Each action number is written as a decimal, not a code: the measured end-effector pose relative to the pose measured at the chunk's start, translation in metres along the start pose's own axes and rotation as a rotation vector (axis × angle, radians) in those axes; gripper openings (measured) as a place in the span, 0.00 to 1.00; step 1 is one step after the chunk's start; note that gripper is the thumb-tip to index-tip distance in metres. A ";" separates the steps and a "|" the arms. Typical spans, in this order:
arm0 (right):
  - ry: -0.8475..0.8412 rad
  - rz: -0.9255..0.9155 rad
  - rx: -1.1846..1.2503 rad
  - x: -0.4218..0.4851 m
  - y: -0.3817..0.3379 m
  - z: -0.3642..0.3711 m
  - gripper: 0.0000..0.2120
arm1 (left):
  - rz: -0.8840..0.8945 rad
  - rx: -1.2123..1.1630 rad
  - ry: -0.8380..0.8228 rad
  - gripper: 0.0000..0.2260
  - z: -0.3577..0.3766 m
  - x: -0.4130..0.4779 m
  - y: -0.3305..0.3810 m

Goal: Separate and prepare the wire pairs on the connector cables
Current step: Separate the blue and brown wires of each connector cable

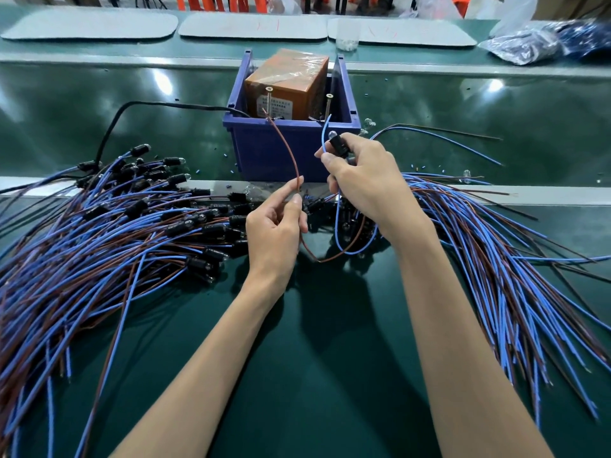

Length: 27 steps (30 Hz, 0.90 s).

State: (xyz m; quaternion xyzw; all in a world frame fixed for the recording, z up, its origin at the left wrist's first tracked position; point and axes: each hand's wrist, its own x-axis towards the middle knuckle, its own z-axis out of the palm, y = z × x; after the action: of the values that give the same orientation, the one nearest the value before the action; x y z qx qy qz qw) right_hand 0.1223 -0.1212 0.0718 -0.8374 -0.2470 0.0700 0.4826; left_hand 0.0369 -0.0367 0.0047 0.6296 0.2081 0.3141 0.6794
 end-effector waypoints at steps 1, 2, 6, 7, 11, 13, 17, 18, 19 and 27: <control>-0.005 -0.005 -0.012 0.000 0.000 0.000 0.06 | 0.002 -0.002 0.000 0.13 0.001 0.000 -0.001; -0.009 -0.012 -0.027 0.000 0.000 0.001 0.06 | 0.005 -0.007 0.000 0.13 0.001 0.000 -0.001; -0.027 -0.021 -0.036 0.000 0.001 0.002 0.07 | 0.005 -0.020 -0.008 0.12 0.001 0.000 -0.002; -0.030 -0.022 -0.029 0.000 0.001 0.002 0.07 | 0.006 -0.021 -0.008 0.12 0.001 0.000 -0.003; -0.047 -0.033 -0.016 -0.001 0.000 0.002 0.06 | 0.013 -0.014 -0.010 0.12 0.000 0.000 -0.003; -0.053 -0.039 -0.011 -0.001 -0.001 0.002 0.06 | 0.017 -0.009 -0.012 0.12 0.000 0.000 -0.003; -0.059 -0.043 -0.007 -0.002 -0.002 0.001 0.06 | 0.029 -0.004 -0.012 0.12 0.000 0.000 -0.004; -0.061 -0.047 -0.010 -0.002 -0.003 0.001 0.06 | 0.032 0.000 -0.014 0.12 0.000 0.000 -0.004; -0.065 -0.051 -0.010 -0.003 -0.003 0.001 0.06 | 0.035 0.005 -0.018 0.12 0.000 0.000 -0.004; -0.082 -0.053 -0.009 -0.004 -0.005 0.001 0.06 | 0.030 0.024 -0.011 0.12 0.001 -0.001 -0.002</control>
State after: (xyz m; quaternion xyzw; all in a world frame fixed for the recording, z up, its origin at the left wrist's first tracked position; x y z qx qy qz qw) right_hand 0.1166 -0.1206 0.0749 -0.8291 -0.2889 0.0903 0.4701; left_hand 0.0371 -0.0377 0.0024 0.6425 0.1984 0.3183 0.6682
